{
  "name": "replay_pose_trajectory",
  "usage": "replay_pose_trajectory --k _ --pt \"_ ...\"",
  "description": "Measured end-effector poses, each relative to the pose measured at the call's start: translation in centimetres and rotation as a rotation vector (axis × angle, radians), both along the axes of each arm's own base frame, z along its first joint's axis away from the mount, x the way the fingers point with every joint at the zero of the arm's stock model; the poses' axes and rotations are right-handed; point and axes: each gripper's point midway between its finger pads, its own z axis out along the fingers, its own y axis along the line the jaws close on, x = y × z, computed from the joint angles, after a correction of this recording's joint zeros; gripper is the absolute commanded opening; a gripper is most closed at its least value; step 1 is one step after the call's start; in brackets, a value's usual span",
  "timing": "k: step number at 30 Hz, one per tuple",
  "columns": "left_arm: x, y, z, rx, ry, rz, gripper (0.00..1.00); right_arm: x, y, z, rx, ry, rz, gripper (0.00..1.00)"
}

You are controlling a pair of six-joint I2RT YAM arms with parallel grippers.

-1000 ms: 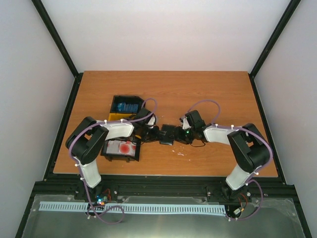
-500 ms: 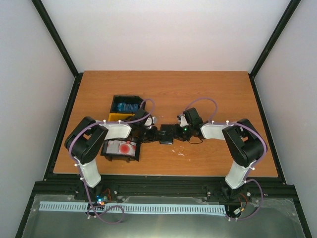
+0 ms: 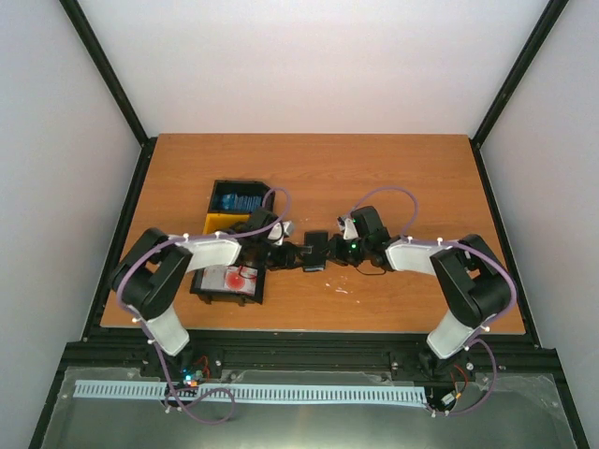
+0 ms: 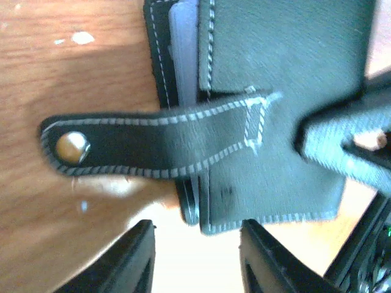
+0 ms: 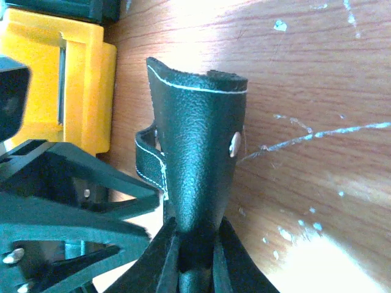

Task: Put the credit cards into the card holder
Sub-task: Close the card holder at the center of the board.

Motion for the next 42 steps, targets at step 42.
replay_pose_trajectory --k 42 --pt "2.2 0.4 21.5 -0.561 -0.299 -0.144 0.39 -4.0 0.9 18.3 0.494 -0.273 0.332 0.03"
